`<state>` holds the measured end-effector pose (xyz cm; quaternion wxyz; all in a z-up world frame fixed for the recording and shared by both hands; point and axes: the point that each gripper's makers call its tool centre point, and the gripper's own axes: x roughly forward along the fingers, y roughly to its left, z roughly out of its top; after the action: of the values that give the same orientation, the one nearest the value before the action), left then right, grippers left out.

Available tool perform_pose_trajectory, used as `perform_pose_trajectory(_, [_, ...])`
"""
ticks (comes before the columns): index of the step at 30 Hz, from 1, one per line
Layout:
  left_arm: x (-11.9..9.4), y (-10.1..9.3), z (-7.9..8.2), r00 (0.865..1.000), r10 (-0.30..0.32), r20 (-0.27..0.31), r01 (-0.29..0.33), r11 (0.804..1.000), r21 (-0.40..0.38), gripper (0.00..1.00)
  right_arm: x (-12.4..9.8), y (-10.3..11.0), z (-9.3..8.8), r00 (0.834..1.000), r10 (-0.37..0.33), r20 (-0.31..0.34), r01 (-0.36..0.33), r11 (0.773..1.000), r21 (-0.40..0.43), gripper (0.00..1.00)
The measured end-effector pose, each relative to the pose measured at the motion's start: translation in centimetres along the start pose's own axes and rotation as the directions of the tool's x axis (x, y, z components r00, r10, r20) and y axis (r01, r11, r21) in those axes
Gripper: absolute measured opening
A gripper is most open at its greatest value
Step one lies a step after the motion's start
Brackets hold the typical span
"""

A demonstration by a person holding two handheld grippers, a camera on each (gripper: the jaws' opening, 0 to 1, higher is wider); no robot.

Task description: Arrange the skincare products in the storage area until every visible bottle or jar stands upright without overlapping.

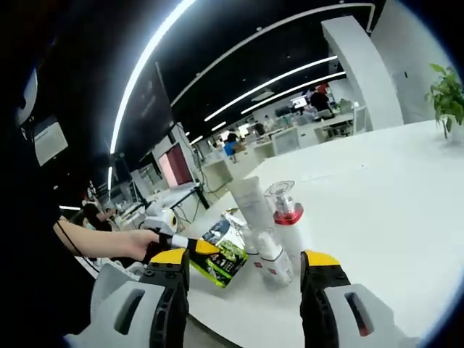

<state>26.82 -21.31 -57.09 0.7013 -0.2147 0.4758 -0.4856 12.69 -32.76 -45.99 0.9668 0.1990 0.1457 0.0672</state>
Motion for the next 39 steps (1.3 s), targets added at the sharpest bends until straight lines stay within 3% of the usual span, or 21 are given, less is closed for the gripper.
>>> perform_pose_trajectory(7, [2.1,-0.4,-0.3,1.0,0.017,0.008,-0.017,0.999,-0.027,0.0,-0.1,-0.8,-0.3,1.0,-0.017,-0.003,0.017,1.0,0.008,0.67])
perform_pose_trajectory(12, [3.2,1.5,0.0,0.999,0.045,0.009,-0.045,0.998,-0.047,0.0,-0.1,-1.5,-0.5,0.999,-0.045,-0.006,0.045,0.999,0.012,0.72])
perform_pose_trajectory(14, [3.1,1.2,0.2,0.999,0.045,0.014,-0.044,0.997,-0.06,0.0,-0.1,-1.8,-0.6,0.998,-0.058,-0.01,0.058,0.998,0.01,0.75])
perform_pose_trajectory(18, [3.5,3.3,0.0,0.996,0.087,0.006,-0.086,0.995,-0.058,0.0,0.1,-2.0,-0.8,0.997,-0.074,-0.026,0.074,0.997,0.004,0.81])
perform_pose_trajectory(21, [3.2,3.0,-0.4,0.996,0.094,-0.013,-0.094,0.992,-0.088,0.0,0.1,-2.1,-1.0,0.996,-0.082,-0.031,0.082,0.997,-0.001,0.84])
perform_pose_trajectory(28, [3.3,3.0,-0.8,0.991,0.128,-0.03,-0.129,0.99,-0.058,0.01,0.0,-2.8,-1.1,0.993,-0.116,-0.036,0.116,0.993,0.004,0.99])
perform_pose_trajectory(30, [3.2,3.8,-0.8,0.987,0.16,-0.027,-0.161,0.986,-0.042,0.02,0.0,-3.0,-1.2,0.991,-0.126,-0.038,0.126,0.992,0.007,0.99])
perform_pose_trajectory(32, [3.3,3.6,-0.8,0.988,0.149,-0.031,-0.15,0.987,-0.052,0.03,-0.2,-3.3,-1.2,0.989,-0.141,-0.04,0.141,0.99,0.004,0.99])
perform_pose_trajectory(39, [2.9,3.8,-0.7,0.98,0.196,-0.031,-0.196,0.981,0.012,0.05,-0.3,-3.7,-1.3,0.986,-0.161,-0.045,0.162,0.987,0.009,0.99])
